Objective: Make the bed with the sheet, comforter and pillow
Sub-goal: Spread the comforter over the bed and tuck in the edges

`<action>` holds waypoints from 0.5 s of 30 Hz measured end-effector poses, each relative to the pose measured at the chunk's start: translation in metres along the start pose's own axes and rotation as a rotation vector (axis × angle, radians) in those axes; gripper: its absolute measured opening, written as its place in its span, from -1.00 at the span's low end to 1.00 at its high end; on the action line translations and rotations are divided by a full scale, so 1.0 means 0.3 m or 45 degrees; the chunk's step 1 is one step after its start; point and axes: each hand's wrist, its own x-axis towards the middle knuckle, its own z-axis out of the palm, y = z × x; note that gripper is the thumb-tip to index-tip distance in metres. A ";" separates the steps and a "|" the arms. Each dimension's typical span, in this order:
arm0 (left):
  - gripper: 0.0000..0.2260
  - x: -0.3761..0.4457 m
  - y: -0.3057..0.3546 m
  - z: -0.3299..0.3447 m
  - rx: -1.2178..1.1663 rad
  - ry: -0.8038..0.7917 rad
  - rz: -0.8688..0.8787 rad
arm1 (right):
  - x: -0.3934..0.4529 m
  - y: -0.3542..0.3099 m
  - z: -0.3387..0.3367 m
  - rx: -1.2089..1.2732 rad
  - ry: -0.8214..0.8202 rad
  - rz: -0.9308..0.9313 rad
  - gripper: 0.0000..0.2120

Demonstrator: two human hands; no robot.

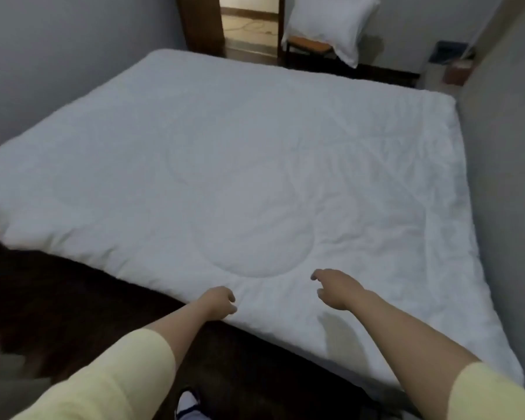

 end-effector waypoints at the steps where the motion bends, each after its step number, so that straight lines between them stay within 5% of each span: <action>1: -0.62 0.008 -0.115 -0.005 -0.077 0.026 -0.069 | 0.047 -0.108 0.022 -0.023 -0.026 -0.062 -0.57; 6: -0.65 0.085 -0.545 0.023 -0.457 0.120 -0.318 | 0.249 -0.567 0.212 -0.102 -0.117 -0.269 -0.46; 12: -0.63 0.310 -0.913 0.038 -1.052 0.228 -0.526 | 0.536 -1.045 0.520 -0.413 -0.062 -0.356 -0.04; 15: -0.62 0.427 -1.030 0.001 -1.416 0.280 -0.617 | 0.681 -1.156 0.599 -0.569 0.130 -0.282 -0.13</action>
